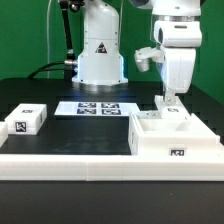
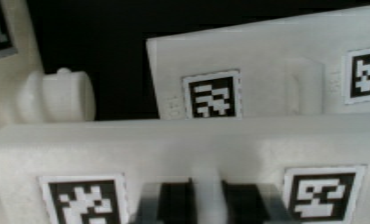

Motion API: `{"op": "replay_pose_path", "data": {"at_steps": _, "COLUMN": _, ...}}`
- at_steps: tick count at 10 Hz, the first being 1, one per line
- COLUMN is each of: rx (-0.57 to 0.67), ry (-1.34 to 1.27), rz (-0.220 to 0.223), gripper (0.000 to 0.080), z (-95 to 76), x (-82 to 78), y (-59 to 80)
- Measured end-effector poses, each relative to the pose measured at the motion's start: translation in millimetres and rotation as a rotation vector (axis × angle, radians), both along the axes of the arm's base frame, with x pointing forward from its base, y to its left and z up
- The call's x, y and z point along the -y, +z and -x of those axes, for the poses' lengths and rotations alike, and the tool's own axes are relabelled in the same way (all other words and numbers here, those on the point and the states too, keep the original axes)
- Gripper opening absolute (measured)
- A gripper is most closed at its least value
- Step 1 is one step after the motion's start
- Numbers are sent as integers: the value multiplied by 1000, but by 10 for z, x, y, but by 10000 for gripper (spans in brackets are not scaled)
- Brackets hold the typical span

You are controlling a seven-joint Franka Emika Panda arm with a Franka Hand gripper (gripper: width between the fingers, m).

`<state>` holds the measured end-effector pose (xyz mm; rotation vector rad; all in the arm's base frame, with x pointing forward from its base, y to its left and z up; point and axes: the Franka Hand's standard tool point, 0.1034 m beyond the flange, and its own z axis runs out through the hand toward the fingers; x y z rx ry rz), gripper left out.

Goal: Assemble cabinet

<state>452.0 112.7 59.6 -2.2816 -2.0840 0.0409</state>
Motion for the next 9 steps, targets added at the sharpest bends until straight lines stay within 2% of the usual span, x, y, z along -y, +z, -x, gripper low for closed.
{"op": "replay_pose_path", "data": {"at_steps": 9, "rx": -3, "ry": 0, "rz": 5, "gripper": 70, "z": -24, "x": 2, "y": 42}}
